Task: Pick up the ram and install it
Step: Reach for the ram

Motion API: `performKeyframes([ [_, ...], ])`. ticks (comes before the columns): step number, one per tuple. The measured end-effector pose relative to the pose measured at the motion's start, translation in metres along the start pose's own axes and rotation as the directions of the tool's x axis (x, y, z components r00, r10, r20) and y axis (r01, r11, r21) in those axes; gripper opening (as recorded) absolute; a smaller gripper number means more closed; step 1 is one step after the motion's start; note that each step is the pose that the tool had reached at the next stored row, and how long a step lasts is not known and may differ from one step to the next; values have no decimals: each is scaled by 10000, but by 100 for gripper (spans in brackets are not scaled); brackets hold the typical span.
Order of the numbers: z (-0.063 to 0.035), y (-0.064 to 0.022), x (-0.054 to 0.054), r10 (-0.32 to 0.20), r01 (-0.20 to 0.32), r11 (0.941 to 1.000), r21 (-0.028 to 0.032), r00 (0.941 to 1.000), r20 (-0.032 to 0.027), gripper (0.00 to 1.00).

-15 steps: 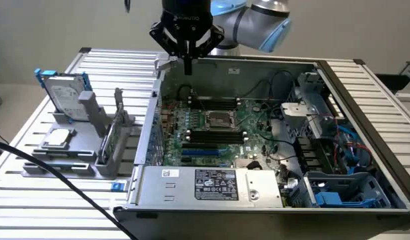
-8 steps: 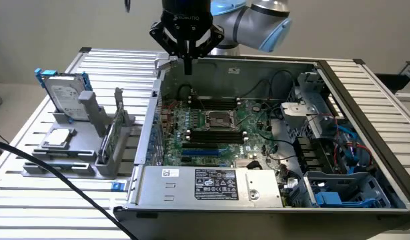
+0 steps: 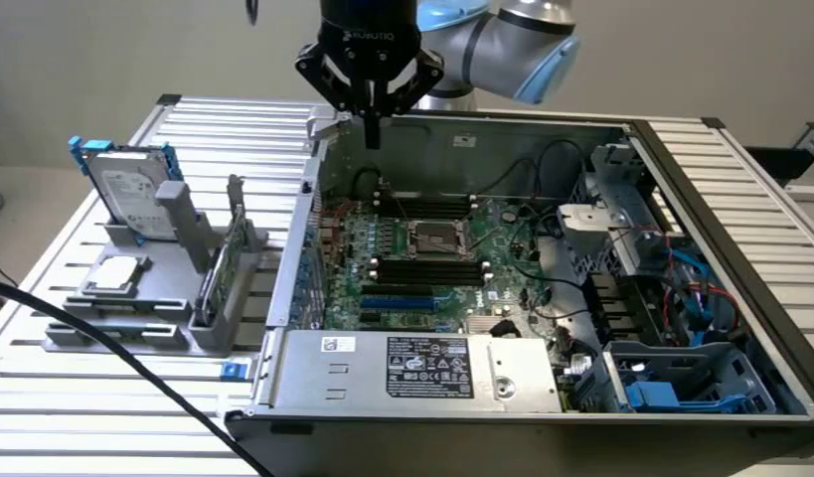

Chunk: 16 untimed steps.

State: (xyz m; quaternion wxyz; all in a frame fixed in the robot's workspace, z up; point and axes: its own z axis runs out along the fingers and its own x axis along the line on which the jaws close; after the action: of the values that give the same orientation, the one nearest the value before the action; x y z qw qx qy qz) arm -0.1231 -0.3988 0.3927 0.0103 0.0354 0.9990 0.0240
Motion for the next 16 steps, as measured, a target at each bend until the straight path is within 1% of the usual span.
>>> performKeyframes([
  [1,-1,-2,26,0,0,10000,1,10000,0,11],
  [16,-15,-62,706,-1,1,10000,-1,10000,1,11],
])
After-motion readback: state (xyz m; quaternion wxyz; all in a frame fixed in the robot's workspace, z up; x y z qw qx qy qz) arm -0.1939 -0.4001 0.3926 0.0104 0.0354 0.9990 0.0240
